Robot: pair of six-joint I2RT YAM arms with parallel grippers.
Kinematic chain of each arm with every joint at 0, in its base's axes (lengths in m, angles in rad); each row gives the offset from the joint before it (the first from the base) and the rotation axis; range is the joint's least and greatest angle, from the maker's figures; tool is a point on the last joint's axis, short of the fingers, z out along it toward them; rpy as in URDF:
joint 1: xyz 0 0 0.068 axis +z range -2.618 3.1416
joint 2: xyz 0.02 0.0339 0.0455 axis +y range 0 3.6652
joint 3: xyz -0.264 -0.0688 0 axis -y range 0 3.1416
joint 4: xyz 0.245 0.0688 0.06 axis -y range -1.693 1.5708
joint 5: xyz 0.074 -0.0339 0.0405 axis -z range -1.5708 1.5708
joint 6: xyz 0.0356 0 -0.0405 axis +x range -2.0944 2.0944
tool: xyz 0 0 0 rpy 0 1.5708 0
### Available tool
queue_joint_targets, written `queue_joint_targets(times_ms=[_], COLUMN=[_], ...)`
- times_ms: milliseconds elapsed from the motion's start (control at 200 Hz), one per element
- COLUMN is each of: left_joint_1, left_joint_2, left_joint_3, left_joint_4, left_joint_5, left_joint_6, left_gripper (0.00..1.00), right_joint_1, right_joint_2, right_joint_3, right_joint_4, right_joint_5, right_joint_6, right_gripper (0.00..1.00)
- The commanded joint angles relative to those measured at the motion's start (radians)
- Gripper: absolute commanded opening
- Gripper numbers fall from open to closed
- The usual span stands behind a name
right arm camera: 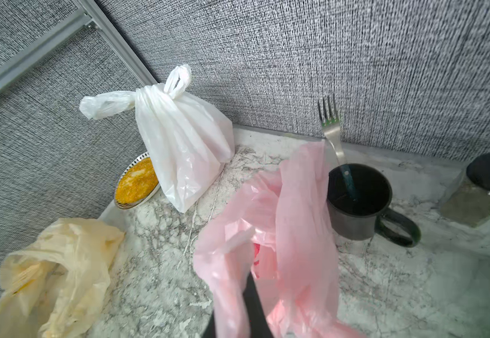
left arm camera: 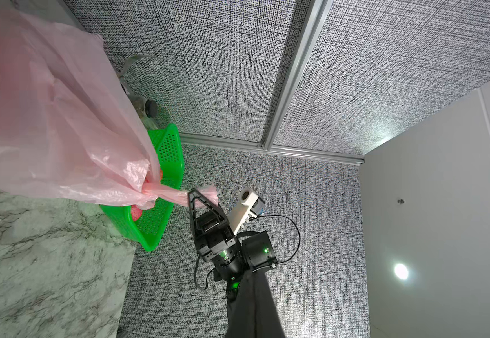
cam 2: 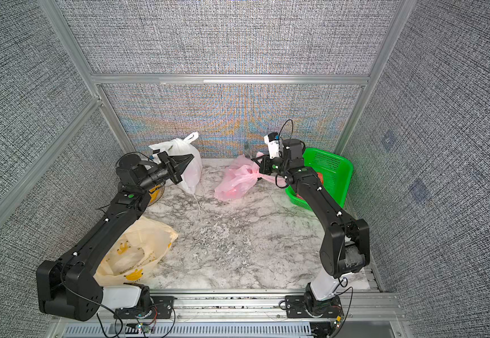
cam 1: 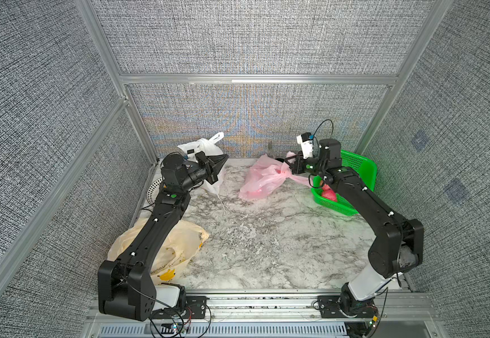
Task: Untie the knot of a plastic bag & take out the apple
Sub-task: Move the plastic bag to the center of the board.
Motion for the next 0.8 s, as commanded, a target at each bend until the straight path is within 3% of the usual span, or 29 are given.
queue_joint_targets(times_ms=[0, 350, 520, 626, 731, 796], left_joint_1=[0.005, 0.011, 0.007, -0.023, -0.082, -0.135], left_joint_2=[-0.014, -0.023, -0.017, -0.020, 0.012, 0.045], left_joint_3=[0.001, 0.009, 0.108, 0.125, 0.145, 0.170], left_joint_4=[-0.020, -0.090, -0.332, -0.367, -0.418, -0.475], left_joint_5=[0.009, 0.023, 0.047, 0.015, -0.010, -0.040], left_joint_6=[0.037, 0.127, 0.390, 0.566, 0.746, 0.857], left_gripper=[0.00, 0.00, 0.00, 0.00, 0.34, 0.48], right_joint_1=[-0.010, -0.015, 0.041, 0.101, 0.131, 0.145], right_joint_2=[-0.002, -0.061, -0.098, -0.102, -0.073, -0.063], right_joint_3=[-0.002, -0.048, -0.064, -0.052, -0.042, -0.033], right_joint_4=[0.059, 0.118, 0.040, -0.008, -0.012, -0.015], right_joint_5=[-0.145, -0.242, -0.158, -0.100, -0.103, -0.102], right_joint_6=[0.085, 0.194, 0.158, 0.118, 0.119, 0.121], right_gripper=[0.00, 0.00, 0.00, 0.00, 0.00, 0.00])
